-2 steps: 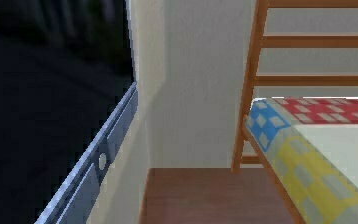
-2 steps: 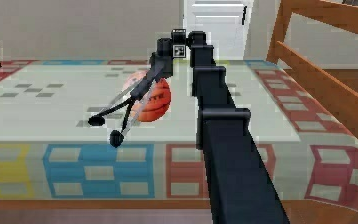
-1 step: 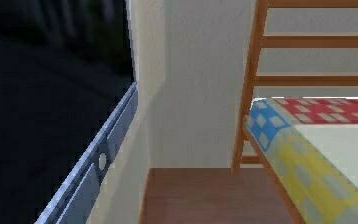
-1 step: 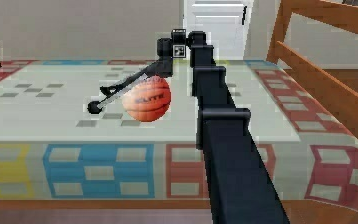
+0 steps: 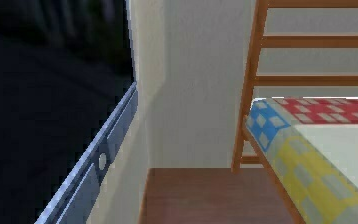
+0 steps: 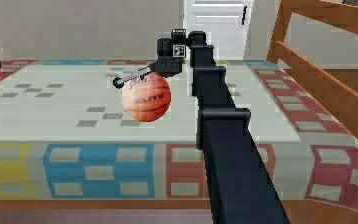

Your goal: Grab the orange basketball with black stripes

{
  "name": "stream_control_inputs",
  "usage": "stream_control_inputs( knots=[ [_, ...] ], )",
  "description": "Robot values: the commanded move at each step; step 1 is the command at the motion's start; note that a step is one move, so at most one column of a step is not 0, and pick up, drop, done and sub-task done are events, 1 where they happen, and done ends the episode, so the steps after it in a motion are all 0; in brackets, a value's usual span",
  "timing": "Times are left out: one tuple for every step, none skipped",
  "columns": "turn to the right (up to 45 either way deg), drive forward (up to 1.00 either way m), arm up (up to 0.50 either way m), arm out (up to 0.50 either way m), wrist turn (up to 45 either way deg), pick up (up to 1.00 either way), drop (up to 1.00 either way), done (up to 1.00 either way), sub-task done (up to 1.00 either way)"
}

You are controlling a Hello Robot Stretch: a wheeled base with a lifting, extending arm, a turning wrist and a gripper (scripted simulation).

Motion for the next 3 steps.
stream_control_inputs(
  knots=[
    [0.0, 0.0, 0.0, 0.0, 9.0, 0.0, 0.0, 0.0, 0.0],
    [0.0, 0.0, -0.14, 0.0, 0.0, 0.0, 0.0, 0.0, 0.0],
    [0.0, 0.0, 0.0, 0.0, 0.0, 1.0, 0.0, 0.0, 0.0]
  ],
)
